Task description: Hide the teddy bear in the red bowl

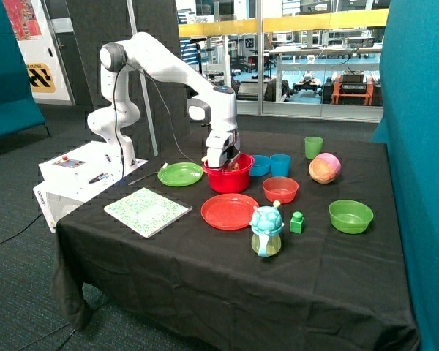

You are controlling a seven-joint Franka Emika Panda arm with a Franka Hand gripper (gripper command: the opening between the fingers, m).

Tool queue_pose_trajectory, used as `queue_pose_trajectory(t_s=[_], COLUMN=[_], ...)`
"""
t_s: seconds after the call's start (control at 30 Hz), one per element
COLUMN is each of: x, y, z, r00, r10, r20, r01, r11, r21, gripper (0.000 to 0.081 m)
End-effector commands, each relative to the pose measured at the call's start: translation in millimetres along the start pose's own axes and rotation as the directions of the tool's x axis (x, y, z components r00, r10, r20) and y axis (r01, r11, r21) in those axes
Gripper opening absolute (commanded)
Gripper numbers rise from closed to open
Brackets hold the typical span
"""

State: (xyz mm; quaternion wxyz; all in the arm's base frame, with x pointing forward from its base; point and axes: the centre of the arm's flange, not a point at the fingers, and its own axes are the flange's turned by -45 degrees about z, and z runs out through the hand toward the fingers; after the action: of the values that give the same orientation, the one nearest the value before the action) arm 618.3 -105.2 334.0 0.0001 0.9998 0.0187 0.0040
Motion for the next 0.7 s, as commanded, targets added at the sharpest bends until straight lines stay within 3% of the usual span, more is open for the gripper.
queue_pose_trajectory(t_s=[0.0,0.67], x=[0.4,-3.4], y=[2.3,0.3], z=[-2.9,-2.7], r00=[1.0,1.0], r10=[-0.001,-0.009], r20=[0.008,0.008], r01=[0.001,0.009], r11=[1.0,1.0], r21=[0.0004,0.0004], gripper=[0.0736,0.0801])
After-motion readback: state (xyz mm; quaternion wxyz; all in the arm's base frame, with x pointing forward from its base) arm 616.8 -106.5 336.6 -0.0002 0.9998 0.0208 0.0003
